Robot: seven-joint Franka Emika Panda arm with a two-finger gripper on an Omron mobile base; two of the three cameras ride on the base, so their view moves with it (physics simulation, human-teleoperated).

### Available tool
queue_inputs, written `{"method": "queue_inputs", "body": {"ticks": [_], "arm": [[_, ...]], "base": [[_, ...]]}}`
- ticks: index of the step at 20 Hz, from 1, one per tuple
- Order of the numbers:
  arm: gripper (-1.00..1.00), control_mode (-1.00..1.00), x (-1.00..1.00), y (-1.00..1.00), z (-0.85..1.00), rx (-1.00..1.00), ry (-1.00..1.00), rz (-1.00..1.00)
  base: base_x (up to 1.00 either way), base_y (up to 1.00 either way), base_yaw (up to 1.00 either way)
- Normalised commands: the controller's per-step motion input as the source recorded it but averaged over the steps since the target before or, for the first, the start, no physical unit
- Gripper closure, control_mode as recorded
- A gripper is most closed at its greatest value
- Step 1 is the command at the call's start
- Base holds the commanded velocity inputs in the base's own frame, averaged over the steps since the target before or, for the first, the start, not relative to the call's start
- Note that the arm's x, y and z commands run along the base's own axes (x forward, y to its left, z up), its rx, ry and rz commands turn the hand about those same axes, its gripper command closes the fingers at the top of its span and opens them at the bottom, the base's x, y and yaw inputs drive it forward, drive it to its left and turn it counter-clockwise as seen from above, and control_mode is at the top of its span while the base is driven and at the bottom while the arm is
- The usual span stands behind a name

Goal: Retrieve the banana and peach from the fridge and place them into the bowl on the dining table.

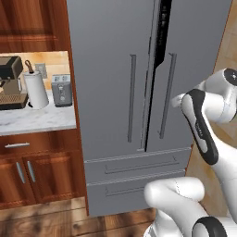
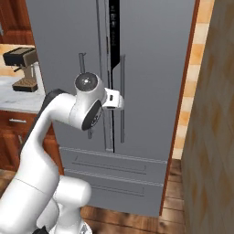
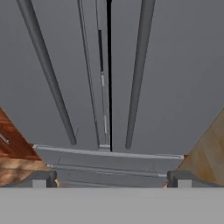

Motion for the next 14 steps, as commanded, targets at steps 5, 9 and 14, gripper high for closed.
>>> {"method": "queue_inputs", "body": {"ticks": [5, 9, 14], "arm": [[-1.00, -1.00, 0.29, -0.20, 0.02, 0.00, -0.08, 0.05], [-1.00, -1.00, 0.41, -0.13, 0.00, 0.00, -0.05, 0.06], [-1.00, -1.00, 0.51, 0.00, 0.00, 0.00, 0.00, 0.01]], "base": [[0.00, 0.00, 0.00], [0.00, 0.00, 0.00], [0.00, 0.00, 0.00]]}}
